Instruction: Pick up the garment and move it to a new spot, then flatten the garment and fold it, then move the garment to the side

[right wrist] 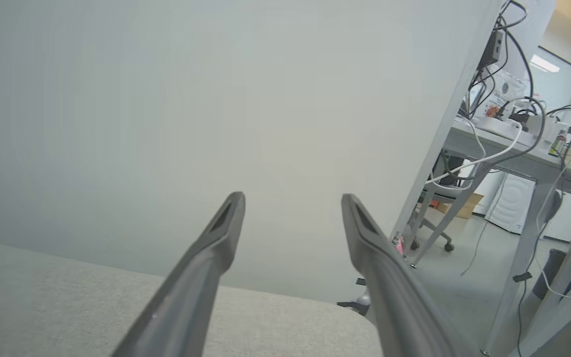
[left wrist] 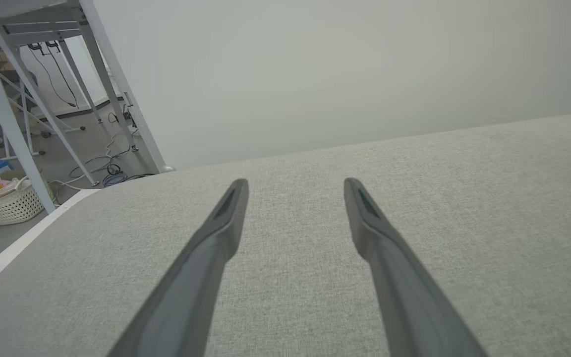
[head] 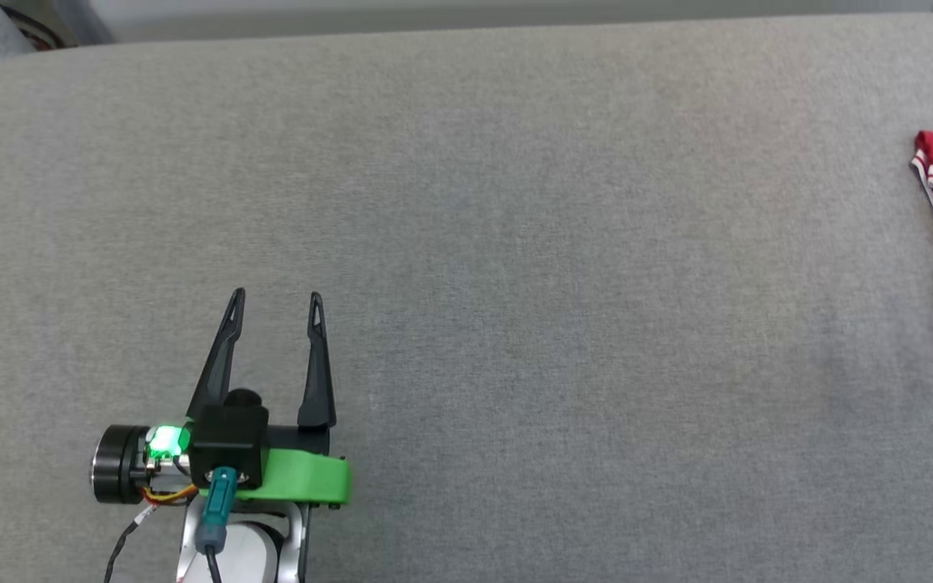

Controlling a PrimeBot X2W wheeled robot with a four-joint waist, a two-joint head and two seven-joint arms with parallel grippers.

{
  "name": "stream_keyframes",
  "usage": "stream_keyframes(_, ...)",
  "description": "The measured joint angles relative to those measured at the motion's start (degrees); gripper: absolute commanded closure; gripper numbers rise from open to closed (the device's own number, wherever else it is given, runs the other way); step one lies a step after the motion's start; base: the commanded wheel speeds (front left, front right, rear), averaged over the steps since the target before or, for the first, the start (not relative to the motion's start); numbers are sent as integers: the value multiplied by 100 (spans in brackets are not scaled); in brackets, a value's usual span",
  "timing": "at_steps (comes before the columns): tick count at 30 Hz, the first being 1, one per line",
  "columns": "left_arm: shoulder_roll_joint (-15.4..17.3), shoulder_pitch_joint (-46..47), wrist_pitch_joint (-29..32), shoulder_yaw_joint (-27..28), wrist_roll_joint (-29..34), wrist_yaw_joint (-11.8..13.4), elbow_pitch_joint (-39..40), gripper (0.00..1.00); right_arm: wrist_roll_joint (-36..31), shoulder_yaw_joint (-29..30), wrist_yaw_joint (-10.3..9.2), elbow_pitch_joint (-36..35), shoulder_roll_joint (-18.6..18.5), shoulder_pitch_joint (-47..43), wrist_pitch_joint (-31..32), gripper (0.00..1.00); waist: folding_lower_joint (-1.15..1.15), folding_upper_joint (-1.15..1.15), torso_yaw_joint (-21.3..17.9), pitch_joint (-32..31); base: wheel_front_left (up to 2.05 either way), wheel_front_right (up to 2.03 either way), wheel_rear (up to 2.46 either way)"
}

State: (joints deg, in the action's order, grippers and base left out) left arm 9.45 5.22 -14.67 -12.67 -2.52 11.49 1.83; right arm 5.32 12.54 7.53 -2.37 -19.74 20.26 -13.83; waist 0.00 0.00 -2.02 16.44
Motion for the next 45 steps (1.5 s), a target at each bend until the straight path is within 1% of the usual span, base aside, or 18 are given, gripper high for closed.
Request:
stream_keyframes(3, -11, -80, 0, 38, 0, -15, -34, 0, -48, -235, 0, -259, 405, -331, -57, 0, 0, 0, 119, -185, 0, 0, 0)
stream_keyframes(7, -29, -187, 0, 94, -1, -26, -96, 0, -71, -611, 0, -354, 913, -721, -66, 0, 0, 0, 263, -418, 0, 0, 0)
stream_keyframes(10, -48, -283, 0, 141, -8, -67, -140, 0, -36, -792, 0, -341, 1145, -1043, -67, 0, 0, 0, 337, -583, 0, 0, 0)
stream_keyframes(11, -78, -357, 0, 155, -8, -100, -201, 0, -21, -878, 0, -301, 1259, -1389, -71, 0, 0, 0, 394, -737, 0, 0, 0)
stream_keyframes(17, -155, -532, 0, 200, -49, -175, -287, 0, -3, -940, 0, -254, 1399, -1980, -81, 0, 0, 0, 468, -1007, 0, 0, 0)
stream_keyframes(25, -216, -764, 0, 230, -60, -376, -324, 0, 3, -917, 0, -289, 1541, -2474, -82, 0, 0, 0, 531, -1251, 0, 0, 0)
stream_keyframes(38, -272, -927, 0, 380, -62, -531, -331, 0, 44, -970, 0, -301, 1627, -2770, -82, 0, 0, 0, 518, -1432, 0, 0, 0)
stream_keyframes(39, -281, -931, 0, 389, -69, -547, -337, 100, 44, -981, 0, -289, 1627, -2778, -81, 100, 0, 0, 515, -1439, 0, 0, 0)
stream_keyframes(45, -279, -926, 12, 382, -65, -547, -337, 100, 44, -977, 0, -283, 1622, -2781, -53, 100, 0, 0, 511, -1445, 0, 0, 0)
